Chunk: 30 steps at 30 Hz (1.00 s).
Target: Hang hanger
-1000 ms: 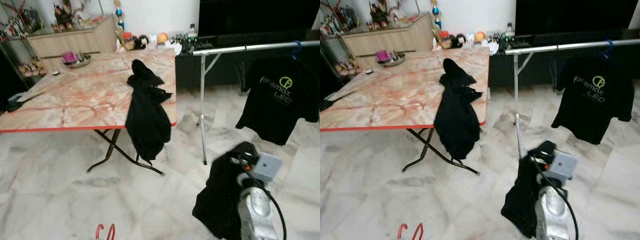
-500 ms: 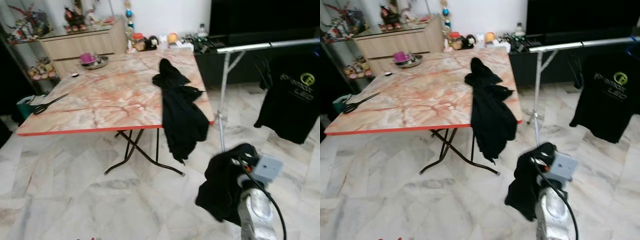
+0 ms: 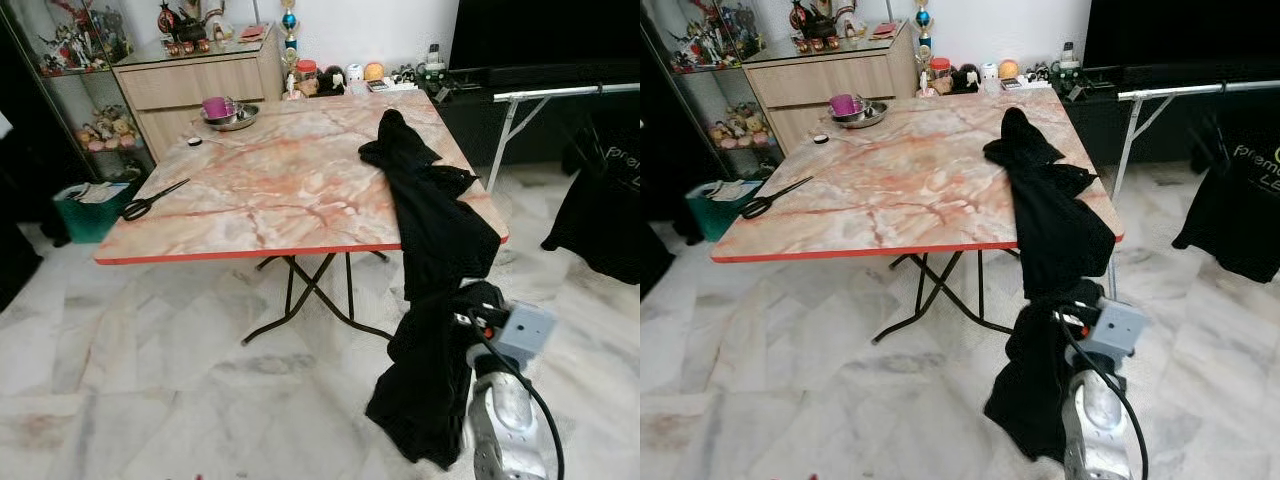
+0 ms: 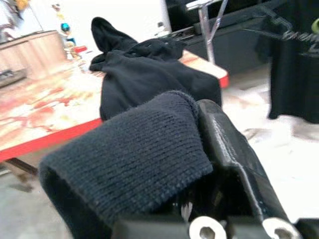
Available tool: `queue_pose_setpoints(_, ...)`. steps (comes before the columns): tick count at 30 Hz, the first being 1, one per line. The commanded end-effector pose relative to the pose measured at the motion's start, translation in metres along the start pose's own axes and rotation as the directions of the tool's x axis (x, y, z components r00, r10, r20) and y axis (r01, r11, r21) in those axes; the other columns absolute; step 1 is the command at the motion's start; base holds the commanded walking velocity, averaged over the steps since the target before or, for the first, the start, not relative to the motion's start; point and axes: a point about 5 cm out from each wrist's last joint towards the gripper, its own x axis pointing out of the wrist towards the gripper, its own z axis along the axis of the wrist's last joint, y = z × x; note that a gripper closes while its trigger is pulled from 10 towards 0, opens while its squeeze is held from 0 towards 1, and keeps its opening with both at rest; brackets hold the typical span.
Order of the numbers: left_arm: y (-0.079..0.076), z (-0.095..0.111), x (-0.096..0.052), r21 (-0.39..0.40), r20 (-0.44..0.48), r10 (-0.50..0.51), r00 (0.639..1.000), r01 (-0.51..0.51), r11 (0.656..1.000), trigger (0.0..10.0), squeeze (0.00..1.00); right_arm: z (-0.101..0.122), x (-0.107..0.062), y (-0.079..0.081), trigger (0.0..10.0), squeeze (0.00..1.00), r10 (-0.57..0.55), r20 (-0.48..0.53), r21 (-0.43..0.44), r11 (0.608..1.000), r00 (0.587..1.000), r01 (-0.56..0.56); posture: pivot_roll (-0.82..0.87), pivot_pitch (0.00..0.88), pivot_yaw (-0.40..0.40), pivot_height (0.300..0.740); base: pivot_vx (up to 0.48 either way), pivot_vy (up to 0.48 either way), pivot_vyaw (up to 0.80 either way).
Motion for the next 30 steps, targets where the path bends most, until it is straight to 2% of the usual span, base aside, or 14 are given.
queue_pose_setpoints(1,0.000,-0.002,0.000,0.008,-0.012,0.006,1.000,-0.006,1.000,10.0,0.00,0.011,0.005,0.008,10.0,0.00,0.024,0.051,0.009,1.000,0.998,-0.025,0.04,0.019,0.055,0.740,0.000,0.000,0.00)
queue_pose_setpoints(6,-0.001,0.007,0.002,0.009,0.004,-0.002,1.000,0.002,1.000,10.0,0.00,0.010,0.005,0.009,10.0,0.00,0.029,0.049,0.010,1.000,0.998,-0.029,0.04,0.020,0.054,0.740,0.000,0.000,0.00)
queue_pose_setpoints(14,-0.002,0.011,0.002,0.011,0.008,-0.005,1.000,0.005,1.000,10.0,0.00,0.010,0.005,0.009,10.0,0.00,0.034,0.051,0.003,0.999,0.998,-0.034,0.04,0.019,0.054,0.740,0.000,0.000,0.00)
queue_pose_setpoints(16,-0.014,0.011,0.005,0.015,0.004,-0.016,1.000,0.016,1.000,10.0,0.00,0.011,0.005,0.012,10.0,0.00,0.050,0.056,-0.007,0.999,0.997,-0.050,0.04,0.019,0.054,0.740,0.247,0.000,0.00)
queue_pose_setpoints(20,-0.023,0.009,0.006,0.017,-0.001,-0.026,1.000,0.026,1.000,10.0,0.00,0.012,0.004,0.015,10.0,0.00,0.085,0.068,-0.034,0.996,0.994,-0.083,0.04,0.019,0.052,0.740,0.267,0.000,0.00)
queue_pose_setpoints(26,-0.023,0.009,0.006,0.018,-0.005,-0.028,1.000,0.028,0.999,10.0,0.00,0.013,0.003,0.022,10.0,0.00,0.133,0.077,-0.058,0.990,0.988,-0.129,0.04,0.017,0.052,0.740,0.290,0.000,0.66)
queue_pose_setpoints(30,-0.025,0.009,0.006,0.026,-0.008,-0.032,0.999,0.032,0.999,10.0,0.00,0.012,0.003,0.027,10.0,0.00,0.161,0.068,-0.068,0.985,0.985,-0.157,0.04,0.012,0.051,0.740,0.301,0.000,0.00)
